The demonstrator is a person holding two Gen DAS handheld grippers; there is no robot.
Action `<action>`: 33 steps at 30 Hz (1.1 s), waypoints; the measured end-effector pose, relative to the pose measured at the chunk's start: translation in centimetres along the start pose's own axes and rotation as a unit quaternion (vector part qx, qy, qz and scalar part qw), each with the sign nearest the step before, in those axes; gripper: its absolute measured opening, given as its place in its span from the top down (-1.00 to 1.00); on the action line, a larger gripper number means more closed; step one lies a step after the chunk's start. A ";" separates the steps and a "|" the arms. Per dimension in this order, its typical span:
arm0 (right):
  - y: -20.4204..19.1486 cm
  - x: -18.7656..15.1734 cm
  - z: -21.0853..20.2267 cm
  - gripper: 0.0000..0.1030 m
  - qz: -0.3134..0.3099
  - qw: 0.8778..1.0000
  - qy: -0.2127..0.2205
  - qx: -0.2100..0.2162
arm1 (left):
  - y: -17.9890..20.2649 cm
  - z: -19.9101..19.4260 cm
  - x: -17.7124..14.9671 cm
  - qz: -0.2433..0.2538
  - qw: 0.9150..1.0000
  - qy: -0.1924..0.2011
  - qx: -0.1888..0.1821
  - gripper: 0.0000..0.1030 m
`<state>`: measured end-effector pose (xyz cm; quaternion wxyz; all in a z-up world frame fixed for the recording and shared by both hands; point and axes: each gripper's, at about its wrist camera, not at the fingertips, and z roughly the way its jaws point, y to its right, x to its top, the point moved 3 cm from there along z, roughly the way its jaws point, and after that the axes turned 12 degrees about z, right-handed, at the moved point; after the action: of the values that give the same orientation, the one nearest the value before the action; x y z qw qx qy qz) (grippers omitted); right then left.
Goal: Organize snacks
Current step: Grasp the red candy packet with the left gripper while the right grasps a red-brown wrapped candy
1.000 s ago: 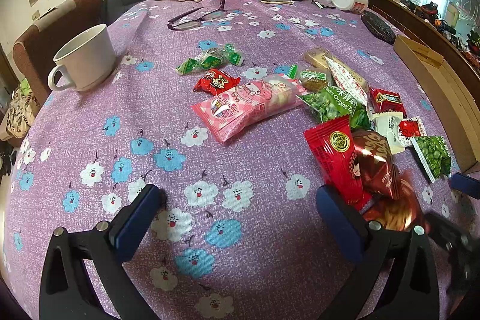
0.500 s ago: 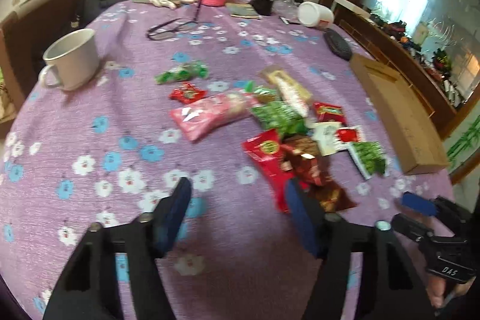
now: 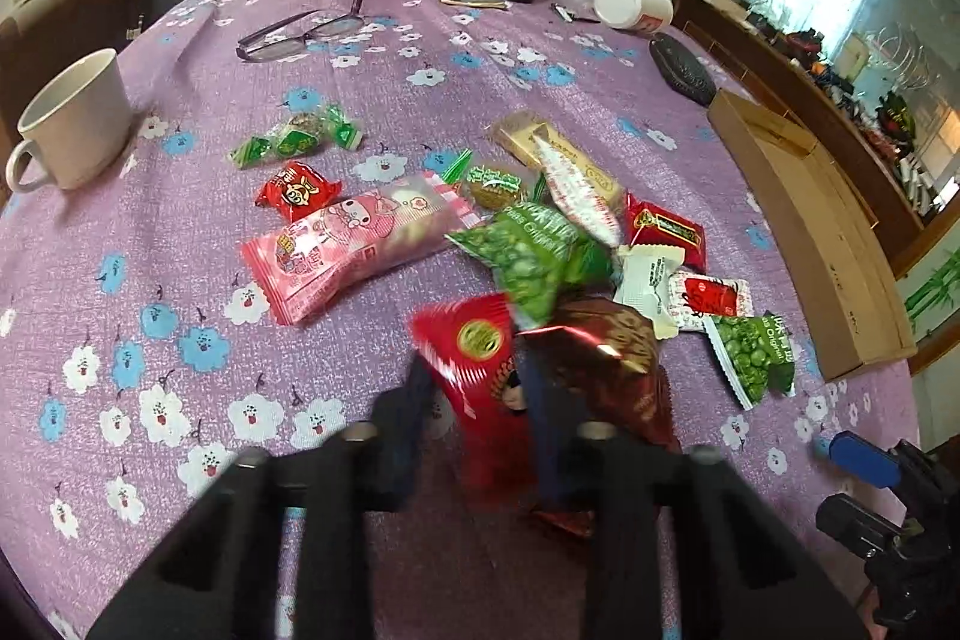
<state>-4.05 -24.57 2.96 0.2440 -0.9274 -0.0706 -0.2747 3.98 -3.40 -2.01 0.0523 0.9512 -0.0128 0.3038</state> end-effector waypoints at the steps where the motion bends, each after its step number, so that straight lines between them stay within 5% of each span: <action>1: -0.3 0.1 0.1 -0.15 -0.003 1.000 -0.005 0.004 | -0.4 -0.1 0.0 -0.005 1.000 0.006 -0.006 0.62; 4: -2.0 0.3 1.1 -0.15 -0.011 0.999 -0.028 0.023 | -1.5 -0.5 -0.1 -0.025 0.999 0.026 -0.030 0.62; 9: -5.5 0.7 3.4 -0.16 -0.022 0.997 -0.056 0.043 | -1.8 -1.8 0.3 -0.029 0.997 0.067 -0.020 0.62; 14: -8.1 1.1 6.2 -0.16 -0.053 0.996 -0.068 0.011 | -2.8 -3.2 0.6 -0.045 0.994 0.099 -0.004 0.62; 21: -9.0 1.1 9.2 -0.15 -0.077 0.993 -0.082 -0.034 | -3.1 -3.1 0.4 -0.053 0.994 0.093 -0.017 0.62; 22: -8.9 1.1 9.3 0.14 -0.078 0.993 -0.075 -0.036 | -3.1 -3.0 0.4 -0.053 0.994 0.092 -0.021 0.62; 25: -9.0 0.8 9.1 0.40 -0.091 0.993 -0.070 -0.036 | -3.0 -2.7 0.2 -0.054 0.994 0.087 -0.022 0.62; 33: -8.9 0.2 7.4 0.44 -0.091 0.994 -0.056 -0.001 | -2.9 -2.5 0.2 -0.052 0.994 0.090 -0.018 0.62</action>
<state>-2.78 -13.15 1.34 0.2133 -0.9311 -0.1678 -0.2437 2.85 -0.28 -0.13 0.0861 0.9185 0.0355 0.3844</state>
